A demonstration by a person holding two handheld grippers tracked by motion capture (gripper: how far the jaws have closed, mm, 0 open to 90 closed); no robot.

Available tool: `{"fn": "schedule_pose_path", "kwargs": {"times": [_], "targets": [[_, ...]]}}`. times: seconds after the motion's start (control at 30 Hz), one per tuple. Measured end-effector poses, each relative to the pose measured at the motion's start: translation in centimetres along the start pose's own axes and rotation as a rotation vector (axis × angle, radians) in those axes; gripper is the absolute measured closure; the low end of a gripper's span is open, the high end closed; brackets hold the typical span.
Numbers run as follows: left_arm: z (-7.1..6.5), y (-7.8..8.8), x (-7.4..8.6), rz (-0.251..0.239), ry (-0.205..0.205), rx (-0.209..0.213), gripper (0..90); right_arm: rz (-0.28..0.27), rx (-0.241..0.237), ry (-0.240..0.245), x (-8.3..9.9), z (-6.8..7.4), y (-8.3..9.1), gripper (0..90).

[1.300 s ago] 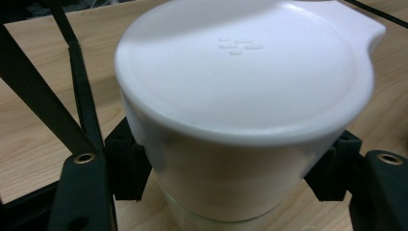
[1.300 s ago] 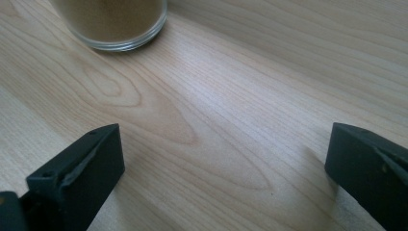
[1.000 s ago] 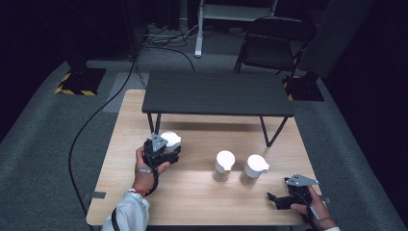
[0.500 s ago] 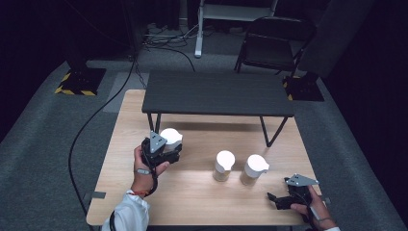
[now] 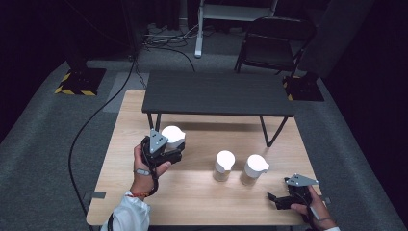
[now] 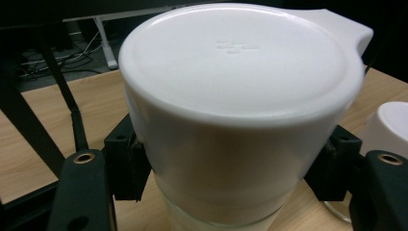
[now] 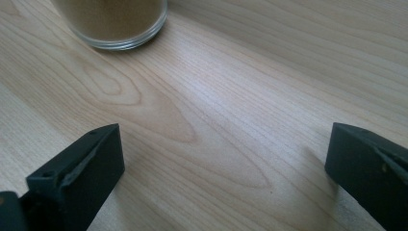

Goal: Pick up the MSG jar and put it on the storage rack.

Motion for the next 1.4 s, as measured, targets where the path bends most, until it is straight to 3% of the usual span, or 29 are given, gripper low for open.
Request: {"fn": "schedule_pose_path", "kwargs": {"times": [0.47, 0.8, 1.4], "targets": [[-0.8, 0.7, -1.8, -0.024, 0.005, 0.024, 30.1, -0.001, 0.001, -0.001, 0.0, 0.0, 0.0, 0.0], [-1.5, 1.3, -4.5, -0.038, -0.011, 0.050, 30.0, -0.001, 0.001, -0.001, 0.1, 0.0, 0.0, 0.0], [-2.5, 1.4, -9.6, -0.069, -0.004, 0.083, 30.1, -0.001, 0.001, 0.000, 0.1, 0.0, 0.0, 0.0]]}}
Point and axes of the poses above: each handheld gripper's, and its own axes: y roughly backward along the jaws, x roughly out of its underside, z roughly to its left, the point moved 1 cm from there along -y, roughly forward along the jaws, and after that the axes turned 14 degrees about y, right-handed, at the moved point
